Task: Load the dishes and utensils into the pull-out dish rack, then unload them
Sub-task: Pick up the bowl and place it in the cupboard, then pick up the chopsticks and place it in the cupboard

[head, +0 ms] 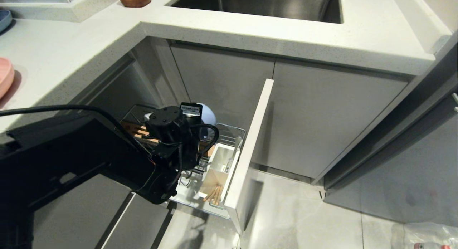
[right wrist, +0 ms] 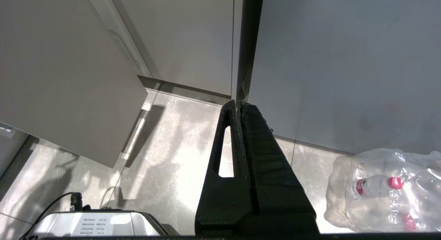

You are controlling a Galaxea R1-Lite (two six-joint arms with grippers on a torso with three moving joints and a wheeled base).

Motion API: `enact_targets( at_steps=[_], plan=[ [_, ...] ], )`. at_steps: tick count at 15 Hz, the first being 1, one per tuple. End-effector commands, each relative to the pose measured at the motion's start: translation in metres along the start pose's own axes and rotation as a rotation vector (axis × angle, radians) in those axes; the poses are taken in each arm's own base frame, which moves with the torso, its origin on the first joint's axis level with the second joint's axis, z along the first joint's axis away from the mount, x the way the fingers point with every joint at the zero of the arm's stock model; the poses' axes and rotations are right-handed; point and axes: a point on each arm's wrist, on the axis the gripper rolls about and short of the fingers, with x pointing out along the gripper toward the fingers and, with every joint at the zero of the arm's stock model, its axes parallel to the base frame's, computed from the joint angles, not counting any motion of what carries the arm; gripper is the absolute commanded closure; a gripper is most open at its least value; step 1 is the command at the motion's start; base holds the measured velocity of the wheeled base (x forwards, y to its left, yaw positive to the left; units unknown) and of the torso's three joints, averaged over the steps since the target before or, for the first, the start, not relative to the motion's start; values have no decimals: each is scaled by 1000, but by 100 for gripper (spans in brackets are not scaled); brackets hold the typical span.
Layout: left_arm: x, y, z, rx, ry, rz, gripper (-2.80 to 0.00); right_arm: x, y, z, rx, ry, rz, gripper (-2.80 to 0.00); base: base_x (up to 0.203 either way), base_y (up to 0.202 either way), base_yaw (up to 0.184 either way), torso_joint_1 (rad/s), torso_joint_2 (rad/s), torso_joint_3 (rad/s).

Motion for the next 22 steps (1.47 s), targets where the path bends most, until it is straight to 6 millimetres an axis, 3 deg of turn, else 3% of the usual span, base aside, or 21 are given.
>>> enact_targets(
  at_steps=[1, 12, 13, 22],
  plan=[
    [1, 7, -4, 0, 1, 9, 0, 0, 0, 0, 0, 2, 0, 0, 0, 0, 0, 0, 0, 0],
    [0, 8, -4, 13, 28, 6, 0, 0, 0, 0, 0, 2, 0, 0, 0, 0, 0, 0, 0, 0],
    [0, 10, -5, 16, 29, 9, -280, 0, 0, 0, 0, 2, 0, 0, 0, 0, 0, 0, 0, 0],
    [-3, -2, 2, 1, 19, -14, -280, 0, 0, 0, 0, 2, 0, 0, 0, 0, 0, 0, 0, 0]
  ],
)
